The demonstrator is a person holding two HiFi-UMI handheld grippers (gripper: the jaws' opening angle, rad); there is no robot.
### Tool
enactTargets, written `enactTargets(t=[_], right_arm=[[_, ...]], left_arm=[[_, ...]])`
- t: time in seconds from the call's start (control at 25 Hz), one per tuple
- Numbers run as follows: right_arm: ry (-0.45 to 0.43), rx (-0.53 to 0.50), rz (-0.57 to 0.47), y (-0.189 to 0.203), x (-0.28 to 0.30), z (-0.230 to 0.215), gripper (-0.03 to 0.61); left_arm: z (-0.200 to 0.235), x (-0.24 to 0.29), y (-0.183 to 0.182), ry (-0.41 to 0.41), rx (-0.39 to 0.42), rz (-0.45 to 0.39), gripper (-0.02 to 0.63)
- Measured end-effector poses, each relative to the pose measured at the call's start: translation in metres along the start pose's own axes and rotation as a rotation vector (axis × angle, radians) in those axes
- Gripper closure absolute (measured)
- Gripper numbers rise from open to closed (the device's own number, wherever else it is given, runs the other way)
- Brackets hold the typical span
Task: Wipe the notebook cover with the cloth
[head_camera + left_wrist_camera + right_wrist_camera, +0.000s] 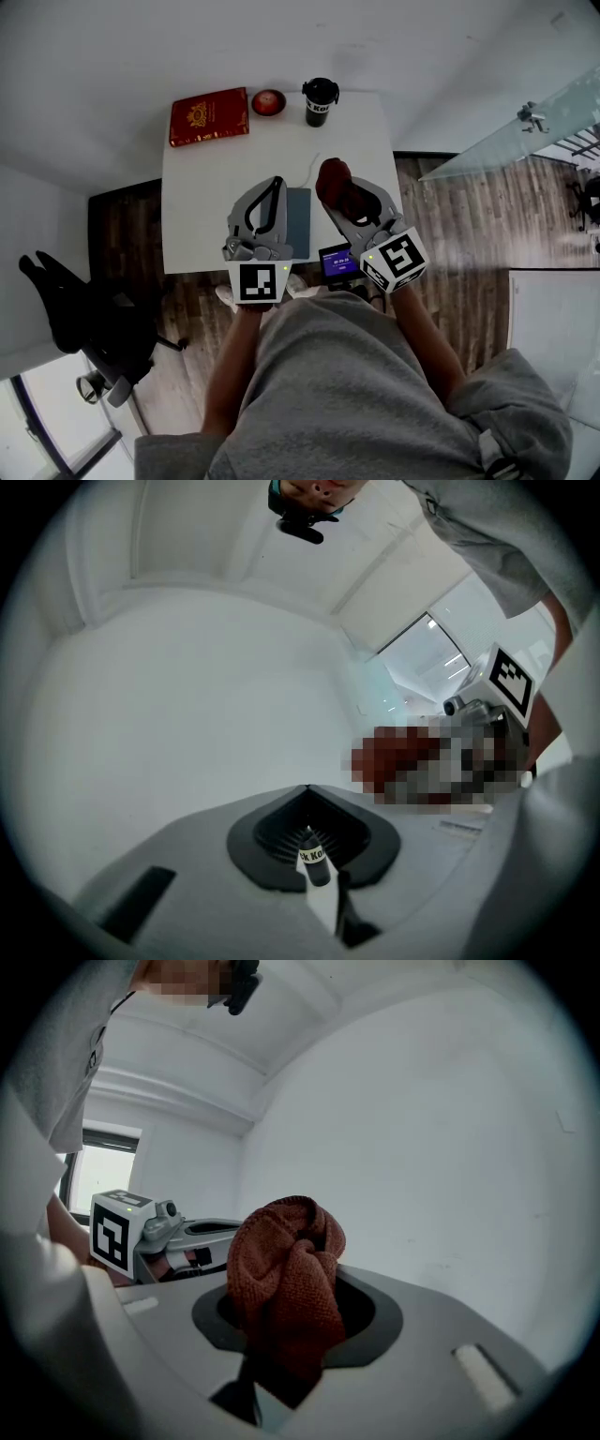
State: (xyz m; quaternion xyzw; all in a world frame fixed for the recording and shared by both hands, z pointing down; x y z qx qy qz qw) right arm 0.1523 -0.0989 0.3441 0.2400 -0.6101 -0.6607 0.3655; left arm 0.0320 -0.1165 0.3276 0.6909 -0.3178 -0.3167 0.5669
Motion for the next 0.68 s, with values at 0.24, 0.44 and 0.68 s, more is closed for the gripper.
enactTargets(t=[0.24, 0.44, 0.68], right_arm=[[-0.004, -0.011, -0.003, -0.003, -0.003, 0.006, 0.419], [0.000, -0.014, -0.008, -0.004, -0.008, 0.005, 0.419], [-0.001, -0.030, -0.003, -0.004, -0.011, 0.008, 0.420]], left_arm=[[-0.007, -0.002, -0.002, 0.032, 0.018, -0.001, 0.614], [-0.010, -0.002, -0.001, 0.033, -0.009, 0.012, 0.614], [-0.013, -0.003, -0.012, 0.057, 0.037, -0.019, 0.614]])
Point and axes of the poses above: the fingertips, and each gripper's own axes: x forward along the fingers, z to its left, y out of its underside, the point moved 4 cm from there along -x, backward along the fingers, and after that the axes turned 7 degrees about -x, right-handed, at the moved point
